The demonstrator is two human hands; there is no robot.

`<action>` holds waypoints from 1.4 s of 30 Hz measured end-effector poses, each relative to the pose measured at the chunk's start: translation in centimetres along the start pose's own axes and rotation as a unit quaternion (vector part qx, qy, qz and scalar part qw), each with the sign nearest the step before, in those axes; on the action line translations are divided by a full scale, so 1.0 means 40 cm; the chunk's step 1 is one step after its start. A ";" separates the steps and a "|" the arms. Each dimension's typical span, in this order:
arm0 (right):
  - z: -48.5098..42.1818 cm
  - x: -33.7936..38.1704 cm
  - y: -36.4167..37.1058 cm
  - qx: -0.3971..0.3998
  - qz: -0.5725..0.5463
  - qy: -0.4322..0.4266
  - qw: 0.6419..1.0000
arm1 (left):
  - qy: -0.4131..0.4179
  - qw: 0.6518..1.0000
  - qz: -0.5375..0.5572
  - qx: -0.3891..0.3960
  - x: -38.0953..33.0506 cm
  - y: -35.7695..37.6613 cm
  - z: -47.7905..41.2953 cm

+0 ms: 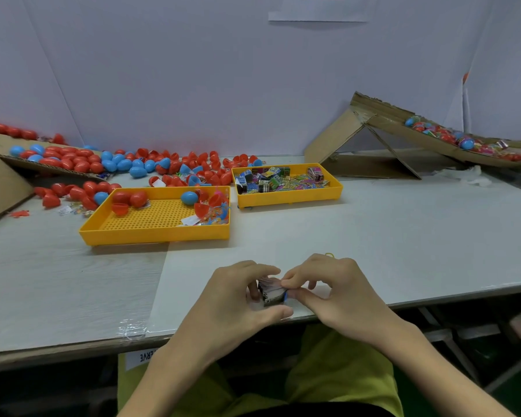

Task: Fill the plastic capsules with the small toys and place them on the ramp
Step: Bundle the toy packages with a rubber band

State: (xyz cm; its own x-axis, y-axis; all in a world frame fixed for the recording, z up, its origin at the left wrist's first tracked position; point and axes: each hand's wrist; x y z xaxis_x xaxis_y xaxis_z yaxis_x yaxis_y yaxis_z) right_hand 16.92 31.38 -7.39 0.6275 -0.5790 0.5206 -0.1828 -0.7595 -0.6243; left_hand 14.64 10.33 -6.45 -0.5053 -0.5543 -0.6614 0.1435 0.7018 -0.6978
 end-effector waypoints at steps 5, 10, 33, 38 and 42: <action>0.001 0.001 0.008 -0.013 0.004 0.011 1.000 | -0.001 1.000 -0.013 -0.002 -0.017 0.015 -0.002; 0.004 0.002 0.009 -0.012 0.000 0.022 1.000 | -0.016 0.999 0.009 -0.032 -0.009 0.016 -0.007; -0.044 0.018 -0.048 0.001 -0.050 0.171 0.984 | 0.008 0.998 0.025 -0.064 -0.010 0.023 -0.014; -0.030 -0.054 -0.066 -0.090 0.119 0.247 0.957 | 0.009 0.998 0.022 -0.064 -0.012 0.025 -0.013; -0.031 -0.072 -0.067 -0.056 0.153 0.277 0.947 | 0.009 0.998 0.015 -0.066 -0.013 0.028 -0.007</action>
State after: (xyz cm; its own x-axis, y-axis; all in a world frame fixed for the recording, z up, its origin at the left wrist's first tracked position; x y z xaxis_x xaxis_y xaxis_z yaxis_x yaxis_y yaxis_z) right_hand 14.66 34.71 -6.52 0.0440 -0.8204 0.5700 -0.3912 -0.5392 -0.7459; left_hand 14.82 11.54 -6.79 -0.5176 -0.5258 -0.6750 0.0457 0.7708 -0.6354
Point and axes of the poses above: each hand's wrist, its own z-axis away from the middle knuckle, its own y-axis out of the palm, x = y × z, and after that the axes turned 5 degrees about -y, right-handed
